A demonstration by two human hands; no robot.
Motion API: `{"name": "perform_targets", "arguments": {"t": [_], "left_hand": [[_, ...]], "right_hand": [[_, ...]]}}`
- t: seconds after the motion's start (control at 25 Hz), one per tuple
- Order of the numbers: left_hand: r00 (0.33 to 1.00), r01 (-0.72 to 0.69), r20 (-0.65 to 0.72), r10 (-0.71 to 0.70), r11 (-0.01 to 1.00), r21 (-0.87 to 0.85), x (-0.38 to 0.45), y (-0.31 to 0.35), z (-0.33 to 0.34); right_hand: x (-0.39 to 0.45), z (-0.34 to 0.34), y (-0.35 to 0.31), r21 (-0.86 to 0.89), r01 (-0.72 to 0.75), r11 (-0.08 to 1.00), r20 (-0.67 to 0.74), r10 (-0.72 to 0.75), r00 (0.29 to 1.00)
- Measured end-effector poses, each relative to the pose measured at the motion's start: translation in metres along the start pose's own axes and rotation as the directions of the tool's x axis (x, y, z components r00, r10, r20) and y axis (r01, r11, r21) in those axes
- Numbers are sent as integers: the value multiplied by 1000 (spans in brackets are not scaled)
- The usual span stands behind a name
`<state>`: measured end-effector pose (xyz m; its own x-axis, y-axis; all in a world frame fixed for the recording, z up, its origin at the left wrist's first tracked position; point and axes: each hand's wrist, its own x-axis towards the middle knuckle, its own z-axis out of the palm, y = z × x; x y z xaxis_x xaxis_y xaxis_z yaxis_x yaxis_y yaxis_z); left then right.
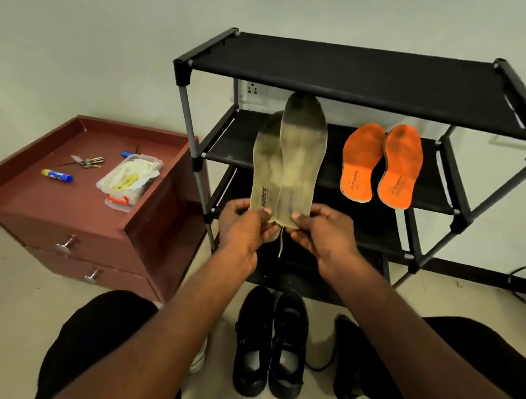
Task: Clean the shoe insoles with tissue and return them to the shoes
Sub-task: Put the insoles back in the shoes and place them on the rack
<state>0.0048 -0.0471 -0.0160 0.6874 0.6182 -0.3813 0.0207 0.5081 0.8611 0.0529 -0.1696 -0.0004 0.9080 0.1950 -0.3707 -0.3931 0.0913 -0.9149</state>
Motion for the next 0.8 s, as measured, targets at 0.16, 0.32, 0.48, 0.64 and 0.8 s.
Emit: {"name": "perform_targets", "arguments": {"t": [0.16, 0.32, 0.48, 0.64, 0.8], "left_hand": [[998, 45, -48, -42, 997, 66, -59, -40, -35], [987, 139, -90, -130, 986, 97, -101, -82, -59], [964, 260, -93, -249, 957, 132, -122, -114, -65], [950, 312, -81, -301, 930, 195, -110, -123, -46], [952, 300, -131, -277, 929, 215, -71, -117, -7]], "right_hand": [[-55, -31, 42, -10, -80, 997, -28, 80, 996], [-92, -61, 87, -1, -214, 977, -78, 213, 974], [-108, -87, 112, 21, -330, 944, -124, 330, 936], [-85, -103, 108, 59, -341, 938, -217, 346, 913], [-26, -112, 89, 22, -307, 952, -291, 300, 909]]}}
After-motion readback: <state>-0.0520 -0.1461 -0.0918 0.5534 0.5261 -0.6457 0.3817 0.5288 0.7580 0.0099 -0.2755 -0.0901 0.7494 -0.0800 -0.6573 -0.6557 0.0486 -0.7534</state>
